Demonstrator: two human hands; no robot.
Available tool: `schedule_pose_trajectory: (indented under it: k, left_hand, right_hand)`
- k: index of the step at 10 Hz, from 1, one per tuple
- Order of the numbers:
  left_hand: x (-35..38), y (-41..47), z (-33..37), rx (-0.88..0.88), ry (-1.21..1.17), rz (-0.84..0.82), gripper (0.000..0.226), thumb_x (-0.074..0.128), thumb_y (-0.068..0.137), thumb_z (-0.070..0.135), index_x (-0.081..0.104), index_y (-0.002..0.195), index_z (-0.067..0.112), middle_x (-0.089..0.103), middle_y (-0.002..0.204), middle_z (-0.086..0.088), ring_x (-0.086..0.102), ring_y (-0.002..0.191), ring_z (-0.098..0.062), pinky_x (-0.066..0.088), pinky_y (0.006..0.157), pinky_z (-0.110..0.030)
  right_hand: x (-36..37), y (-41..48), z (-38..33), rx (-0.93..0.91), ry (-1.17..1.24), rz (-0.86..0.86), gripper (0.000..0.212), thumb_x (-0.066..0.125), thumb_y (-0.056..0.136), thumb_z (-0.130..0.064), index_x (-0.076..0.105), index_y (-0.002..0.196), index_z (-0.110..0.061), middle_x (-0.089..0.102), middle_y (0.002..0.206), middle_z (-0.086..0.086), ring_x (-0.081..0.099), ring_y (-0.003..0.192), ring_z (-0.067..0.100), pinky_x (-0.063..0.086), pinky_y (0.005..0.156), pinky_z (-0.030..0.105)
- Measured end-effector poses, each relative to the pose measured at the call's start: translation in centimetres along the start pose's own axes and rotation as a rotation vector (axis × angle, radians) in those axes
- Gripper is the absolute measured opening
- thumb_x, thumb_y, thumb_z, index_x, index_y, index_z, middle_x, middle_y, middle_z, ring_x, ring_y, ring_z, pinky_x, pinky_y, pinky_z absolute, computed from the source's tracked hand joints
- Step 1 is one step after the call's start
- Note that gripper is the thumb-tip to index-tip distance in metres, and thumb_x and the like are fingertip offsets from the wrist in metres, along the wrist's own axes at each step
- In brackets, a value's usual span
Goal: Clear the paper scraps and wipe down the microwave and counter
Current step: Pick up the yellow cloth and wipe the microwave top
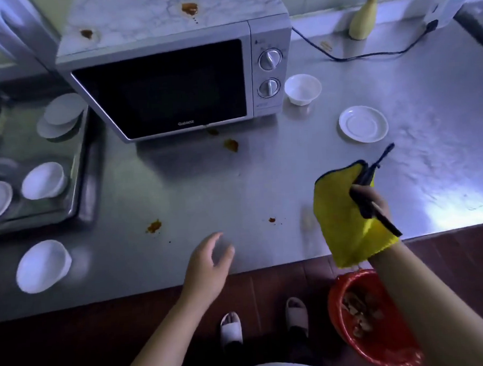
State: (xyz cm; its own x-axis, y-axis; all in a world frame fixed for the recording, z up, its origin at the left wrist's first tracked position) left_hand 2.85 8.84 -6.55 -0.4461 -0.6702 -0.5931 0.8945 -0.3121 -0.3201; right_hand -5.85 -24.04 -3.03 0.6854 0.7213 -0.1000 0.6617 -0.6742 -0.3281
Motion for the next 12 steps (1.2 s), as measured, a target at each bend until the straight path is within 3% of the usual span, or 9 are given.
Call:
schedule_pose_trajectory:
  k: [1, 2, 3, 5, 7, 9, 10, 11, 12]
  left_hand:
    - [-1.4, 1.1, -4.2, 0.005, 0.192, 0.093, 0.052, 0.070, 0.091, 0.020, 0.054, 0.136, 0.001, 0.053, 0.141, -0.016, 0.047, 0.134, -0.030, 0.036, 0.114, -0.043]
    - [-0.8, 1.0, -6.8, 0.068, 0.340, 0.040, 0.054, 0.068, 0.092, 0.021, 0.051, 0.140, 0.003, 0.047, 0.146, -0.019, 0.038, 0.140, -0.036, 0.030, 0.116, -0.048]
    - [0.2, 0.8, -9.0, 0.115, 0.494, -0.018, 0.059, 0.054, 0.099, 0.034, 0.037, 0.151, 0.013, 0.027, 0.161, -0.008, 0.019, 0.150, -0.027, 0.017, 0.120, -0.038]
    - [0.8, 0.7, -10.0, 0.191, 0.550, -0.011, 0.059, 0.033, 0.100, 0.035, 0.027, 0.155, 0.015, 0.012, 0.163, -0.002, 0.007, 0.152, -0.022, 0.002, 0.120, -0.033]
    - [0.6, 0.6, -10.7, 0.239, 0.456, -0.047, 0.060, 0.039, 0.103, 0.027, 0.013, 0.158, 0.023, -0.003, 0.164, 0.006, -0.013, 0.150, -0.013, -0.006, 0.121, -0.030]
    - [-0.2, 0.9, -10.6, 0.263, 0.344, -0.106, 0.060, 0.045, 0.097, 0.010, 0.029, 0.154, 0.019, 0.006, 0.165, 0.002, -0.001, 0.153, -0.019, 0.001, 0.122, -0.028]
    - [-2.3, 2.1, -10.0, 0.191, 0.092, -0.112, 0.044, 0.049, 0.094, 0.003, 0.056, 0.136, 0.013, 0.047, 0.149, -0.002, 0.036, 0.143, -0.021, 0.024, 0.114, -0.023]
    - [-7.1, 4.1, -9.7, 0.121, -0.105, 0.063, 0.039, 0.049, 0.091, 0.001, 0.067, 0.120, 0.020, 0.066, 0.124, 0.004, 0.060, 0.115, -0.011, 0.039, 0.096, -0.017]
    - [-11.9, 6.8, -9.6, 0.095, -0.171, 0.219, 0.038, 0.049, 0.090, -0.002, 0.068, 0.116, 0.018, 0.069, 0.118, 0.001, 0.065, 0.109, -0.015, 0.044, 0.092, -0.020]
  right_hand:
    - [3.0, 2.5, 0.3, -0.112, -0.181, 0.010, 0.017, 0.054, 0.087, -0.043, 0.056, 0.077, -0.029, 0.060, 0.075, -0.021, 0.054, 0.072, 0.006, 0.042, 0.066, 0.034]
    - [11.2, 1.7, 5.1, -0.319, -0.847, -0.381, 0.055, 0.041, 0.095, -0.051, 0.040, 0.149, -0.036, 0.037, 0.154, -0.017, 0.023, 0.147, 0.006, 0.015, 0.119, 0.049]
    - [15.3, 1.7, 11.0, -0.420, -1.337, -0.510, 0.062, 0.020, 0.097, -0.067, -0.003, 0.153, -0.053, -0.012, 0.165, -0.014, -0.023, 0.151, 0.015, -0.015, 0.118, 0.059]
    - [16.7, -1.6, 12.7, -0.544, -1.417, -0.691, 0.063, 0.006, 0.091, -0.072, -0.020, 0.147, -0.059, -0.026, 0.161, -0.019, -0.031, 0.148, 0.013, -0.022, 0.116, 0.056]
    - [16.1, -8.8, 15.0, -0.508, -1.391, -0.702, 0.066, 0.019, 0.095, -0.062, -0.020, 0.148, -0.057, -0.026, 0.161, -0.019, -0.033, 0.147, 0.012, -0.023, 0.116, 0.056]
    - [16.5, -11.3, 13.9, -0.314, -1.018, -0.529, 0.054, 0.033, 0.097, -0.054, 0.011, 0.147, -0.060, -0.004, 0.159, -0.029, -0.023, 0.146, -0.008, -0.022, 0.117, 0.039]
    - [14.6, -10.1, 11.5, 0.016, -0.307, -0.320, 0.031, 0.051, 0.100, -0.032, 0.058, 0.130, -0.037, 0.057, 0.138, -0.010, 0.041, 0.136, -0.001, 0.027, 0.117, 0.038]
    - [11.0, -8.5, 10.1, 0.281, 0.365, 0.001, 0.032, 0.048, 0.102, -0.033, 0.069, 0.111, -0.009, 0.078, 0.094, 0.007, 0.074, 0.089, 0.022, 0.055, 0.087, 0.042]
    - [7.7, -6.3, 6.3, 0.231, 0.481, 0.137, 0.026, 0.048, 0.102, -0.034, 0.067, 0.104, -0.016, 0.078, 0.088, -0.002, 0.073, 0.084, 0.015, 0.052, 0.081, 0.033]
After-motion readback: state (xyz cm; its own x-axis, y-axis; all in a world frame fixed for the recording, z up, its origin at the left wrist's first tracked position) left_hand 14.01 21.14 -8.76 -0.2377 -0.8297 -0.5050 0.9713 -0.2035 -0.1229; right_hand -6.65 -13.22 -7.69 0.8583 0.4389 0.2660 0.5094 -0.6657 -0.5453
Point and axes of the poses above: each hand's wrist, its own y-axis towards the middle knuckle, its own x-axis out of the palm, z = x × y, the point moved 9 cm from there along y, towards the middle knuckle
